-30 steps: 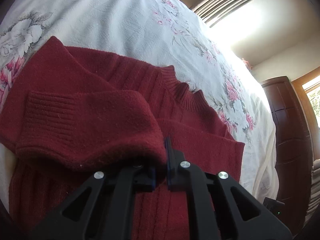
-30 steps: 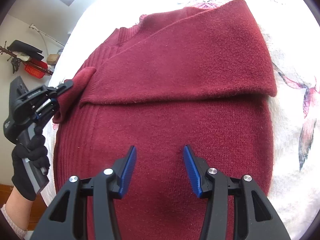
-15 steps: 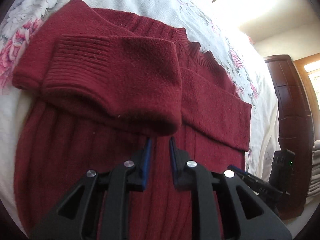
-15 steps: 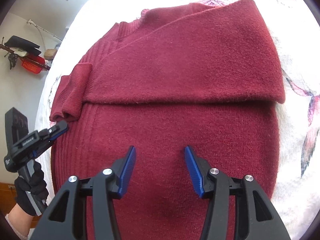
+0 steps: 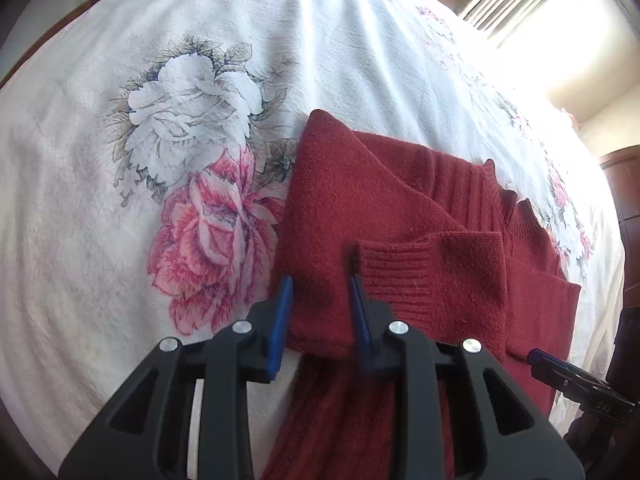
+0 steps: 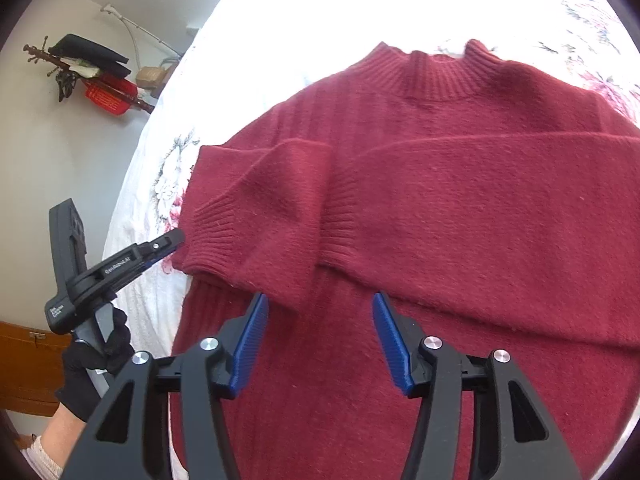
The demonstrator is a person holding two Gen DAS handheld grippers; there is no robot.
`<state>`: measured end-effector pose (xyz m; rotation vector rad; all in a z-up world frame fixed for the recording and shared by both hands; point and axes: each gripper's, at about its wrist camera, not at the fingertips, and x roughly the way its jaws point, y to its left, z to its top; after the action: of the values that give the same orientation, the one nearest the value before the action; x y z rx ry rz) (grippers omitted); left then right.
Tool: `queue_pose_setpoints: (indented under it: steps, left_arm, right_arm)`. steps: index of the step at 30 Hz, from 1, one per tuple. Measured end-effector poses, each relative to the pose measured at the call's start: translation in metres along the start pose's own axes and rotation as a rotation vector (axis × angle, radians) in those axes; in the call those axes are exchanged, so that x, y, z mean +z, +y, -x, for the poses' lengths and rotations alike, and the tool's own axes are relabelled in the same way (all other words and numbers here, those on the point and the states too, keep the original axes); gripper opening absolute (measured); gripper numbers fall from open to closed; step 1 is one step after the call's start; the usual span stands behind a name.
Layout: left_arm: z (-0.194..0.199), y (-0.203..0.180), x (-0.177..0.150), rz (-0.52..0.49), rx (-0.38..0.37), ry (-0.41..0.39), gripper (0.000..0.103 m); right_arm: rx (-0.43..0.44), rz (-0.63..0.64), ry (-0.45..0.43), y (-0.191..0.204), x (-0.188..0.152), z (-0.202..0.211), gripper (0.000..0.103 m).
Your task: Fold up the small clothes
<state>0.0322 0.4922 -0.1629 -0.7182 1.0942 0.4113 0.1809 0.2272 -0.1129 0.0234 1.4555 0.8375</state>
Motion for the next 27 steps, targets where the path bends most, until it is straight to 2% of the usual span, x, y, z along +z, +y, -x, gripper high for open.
queue_pose_setpoints:
  steps: [2,6,7,8,11,16,20,24,27]
  left_arm:
    - [0.002,0.004,0.001,0.003,-0.013,-0.004,0.028]
    - [0.008,0.003,-0.004,-0.01,-0.026,-0.022,0.029]
    - [0.013,0.004,-0.007,-0.021,-0.022,-0.023,0.029]
    - [0.014,0.004,-0.007,-0.035,-0.016,-0.026,0.029]
    - [0.022,0.003,-0.008,-0.073,-0.007,-0.043,0.029]
    - [0.027,-0.016,-0.006,-0.112,-0.051,-0.069,0.03]
    - [0.014,-0.038,-0.008,-0.155,-0.065,-0.053,0.031]
    - [-0.013,-0.054,-0.014,-0.208,-0.025,-0.007,0.031]
    - [-0.03,-0.055,-0.017,-0.222,0.004,0.018,0.031]
  right_arm:
    - [-0.002,0.001,0.026,0.012,0.009,-0.017,0.06]
    - [-0.008,-0.025,0.094,0.02,0.02,-0.049,0.06]
    - [-0.013,-0.027,0.109,0.021,0.02,-0.055,0.053]
    - [0.002,-0.022,0.116,0.023,0.02,-0.059,0.035]
    - [0.002,0.019,0.084,0.026,0.019,-0.051,0.016]
    - [0.01,0.016,-0.019,0.019,0.021,-0.01,0.015]
    - [-0.056,-0.014,-0.072,-0.003,0.021,0.014,0.015]
    - [-0.116,-0.074,-0.031,-0.03,0.015,-0.001,0.015]
    - [-0.18,-0.058,0.011,-0.036,0.012,-0.018,0.022]
